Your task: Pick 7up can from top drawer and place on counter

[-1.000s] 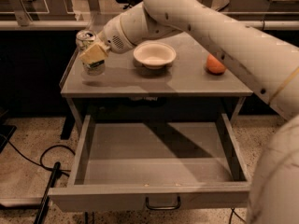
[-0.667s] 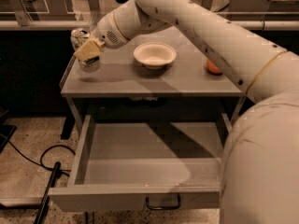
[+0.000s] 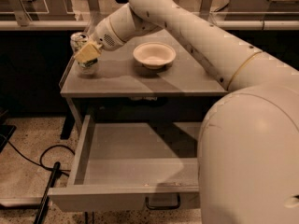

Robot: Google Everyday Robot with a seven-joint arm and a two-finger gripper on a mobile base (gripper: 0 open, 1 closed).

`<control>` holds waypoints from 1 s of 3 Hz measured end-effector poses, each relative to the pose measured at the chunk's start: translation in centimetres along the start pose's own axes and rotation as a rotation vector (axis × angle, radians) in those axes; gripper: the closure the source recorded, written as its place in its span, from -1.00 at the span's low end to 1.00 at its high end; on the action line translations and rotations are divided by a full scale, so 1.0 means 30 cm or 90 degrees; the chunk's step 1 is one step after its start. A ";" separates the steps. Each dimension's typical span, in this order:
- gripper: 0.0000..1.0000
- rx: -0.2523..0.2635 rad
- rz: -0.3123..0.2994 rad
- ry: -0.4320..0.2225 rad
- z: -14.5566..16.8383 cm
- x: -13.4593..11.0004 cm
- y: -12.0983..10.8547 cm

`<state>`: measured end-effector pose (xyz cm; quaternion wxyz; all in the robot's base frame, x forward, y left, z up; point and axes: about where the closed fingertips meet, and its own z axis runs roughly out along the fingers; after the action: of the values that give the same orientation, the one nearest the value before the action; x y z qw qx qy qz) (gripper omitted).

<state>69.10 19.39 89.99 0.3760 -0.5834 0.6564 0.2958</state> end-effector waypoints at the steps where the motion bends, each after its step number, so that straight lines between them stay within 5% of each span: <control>1: 1.00 0.000 0.004 -0.002 0.031 0.039 -0.021; 2: 1.00 0.000 0.001 -0.023 0.051 0.071 -0.030; 3: 0.62 0.000 0.000 -0.024 0.051 0.071 -0.031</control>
Offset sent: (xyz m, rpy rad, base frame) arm 0.0164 -0.0076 -0.0344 0.0782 -0.0267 -0.0015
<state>70.16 19.36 87.41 0.3883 -0.5779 0.6492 0.3063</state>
